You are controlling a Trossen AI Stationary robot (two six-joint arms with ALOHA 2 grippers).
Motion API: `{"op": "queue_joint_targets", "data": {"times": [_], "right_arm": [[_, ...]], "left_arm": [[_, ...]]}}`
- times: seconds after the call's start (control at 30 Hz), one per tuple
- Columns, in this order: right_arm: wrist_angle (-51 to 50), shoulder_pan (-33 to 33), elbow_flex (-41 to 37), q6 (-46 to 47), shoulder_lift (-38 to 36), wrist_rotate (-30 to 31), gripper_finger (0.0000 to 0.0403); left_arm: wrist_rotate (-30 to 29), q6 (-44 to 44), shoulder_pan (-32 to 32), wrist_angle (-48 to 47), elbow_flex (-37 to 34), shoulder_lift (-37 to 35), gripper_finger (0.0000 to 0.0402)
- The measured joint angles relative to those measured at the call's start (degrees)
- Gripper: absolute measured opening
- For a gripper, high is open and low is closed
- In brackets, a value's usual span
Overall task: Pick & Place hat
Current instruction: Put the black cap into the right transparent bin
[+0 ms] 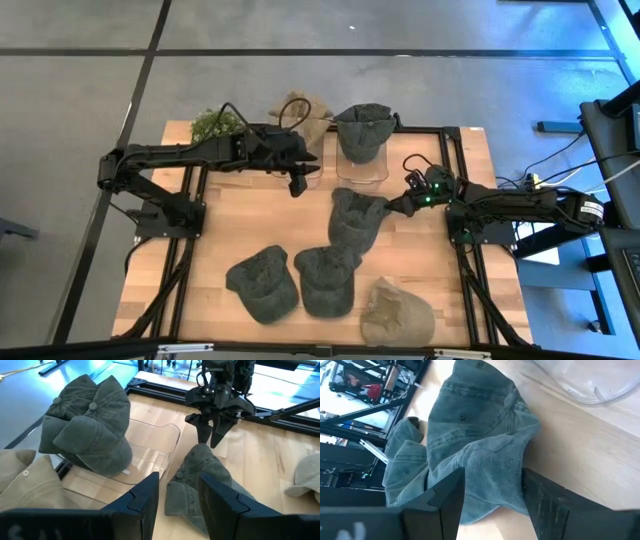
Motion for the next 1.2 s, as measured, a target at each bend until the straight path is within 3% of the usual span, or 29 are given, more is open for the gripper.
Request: {"op": "queue_joint_targets", "data": {"times": [0.53, 0.87, 1.03, 1.2], "right_arm": [[6.8, 3.4, 0.0, -0.2, 0.1, -3.4, 0.0193], [7.1, 7.6, 3.0, -1.3, 5.4, -2.5, 0.0187], [7.1, 8.3, 6.9, -4.5, 10.6, -2.5, 0.0132], [7.1, 8.3, 10.3, -7.6, 14.9, -4.7, 0.0042]], "left_arm": [[-0.7, 0.2, 0.0, 0.9, 0.0, 0.0, 0.013], [-0.7, 1.6, 0.1, 4.8, 0.0, 0.0, 0.013], [-0.7, 1.7, 0.1, 5.6, 0.0, 0.0, 0.013], [-0.7, 1.7, 0.1, 5.6, 0.0, 0.0, 0.013]]}}
